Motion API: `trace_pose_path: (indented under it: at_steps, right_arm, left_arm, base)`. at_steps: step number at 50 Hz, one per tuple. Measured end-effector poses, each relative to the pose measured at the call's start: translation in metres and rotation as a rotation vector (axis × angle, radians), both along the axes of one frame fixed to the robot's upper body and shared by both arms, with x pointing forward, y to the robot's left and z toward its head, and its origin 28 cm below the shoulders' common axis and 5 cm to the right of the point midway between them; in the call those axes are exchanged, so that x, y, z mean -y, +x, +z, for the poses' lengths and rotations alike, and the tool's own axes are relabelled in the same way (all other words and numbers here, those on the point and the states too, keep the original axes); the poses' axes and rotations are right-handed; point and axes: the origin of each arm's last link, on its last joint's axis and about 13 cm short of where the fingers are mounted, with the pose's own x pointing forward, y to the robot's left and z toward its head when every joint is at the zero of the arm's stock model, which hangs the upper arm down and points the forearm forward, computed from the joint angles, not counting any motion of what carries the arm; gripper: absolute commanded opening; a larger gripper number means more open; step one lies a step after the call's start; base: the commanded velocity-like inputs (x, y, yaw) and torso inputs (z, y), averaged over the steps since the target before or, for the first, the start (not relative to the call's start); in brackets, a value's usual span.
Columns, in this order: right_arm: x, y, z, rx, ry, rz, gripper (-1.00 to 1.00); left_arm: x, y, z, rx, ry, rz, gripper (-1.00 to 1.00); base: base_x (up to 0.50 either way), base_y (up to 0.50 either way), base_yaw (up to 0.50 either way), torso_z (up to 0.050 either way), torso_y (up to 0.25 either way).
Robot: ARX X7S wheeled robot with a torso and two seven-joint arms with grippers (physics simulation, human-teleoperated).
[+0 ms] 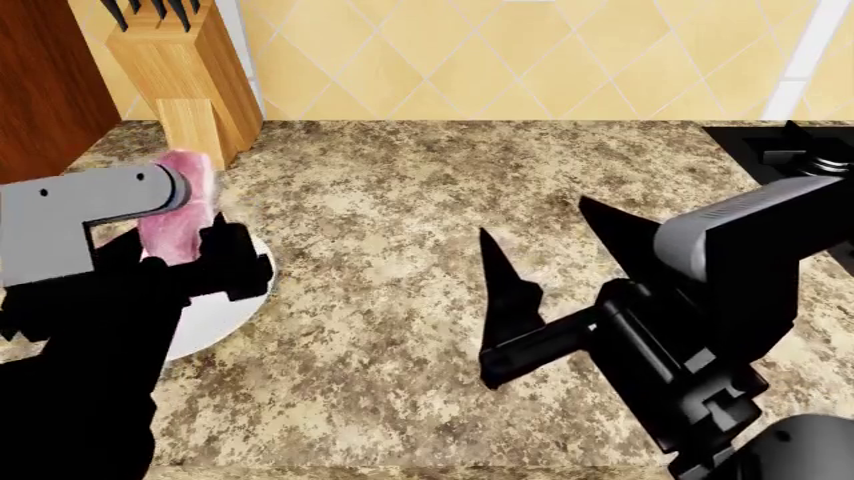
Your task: Place the steak on the rack of the oven.
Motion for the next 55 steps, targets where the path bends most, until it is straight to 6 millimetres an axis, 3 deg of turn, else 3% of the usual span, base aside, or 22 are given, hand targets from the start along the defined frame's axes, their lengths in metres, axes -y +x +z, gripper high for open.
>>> trace_pose_path:
  at_steps: [15, 29, 55]
  right_arm:
    - [-0.003, -0.011, 0.012, 0.003, -0.006, 0.005, 1.00]
    - [-0.002, -0.017, 0.019, 0.002, -0.017, -0.010, 1.00]
    - [-0.004, -0.018, 0.023, 0.007, -0.044, -0.014, 1.00]
  left_arm:
    - [-0.011, -0.035, -0.006, 0.187, 0.167, -0.256, -1.00]
    - [-0.017, -0.049, -0.006, 0.241, 0.234, -0.436, -1.00]
    - [-0.018, -0.053, -0.005, 0.245, 0.264, -0.524, -1.00]
  base:
    - [0.00, 0.00, 0.00, 0.000, 0.000]
    - [0.00, 0.00, 0.00, 0.000, 0.000]
    - [-0.49, 0.00, 0.00, 0.000, 0.000]
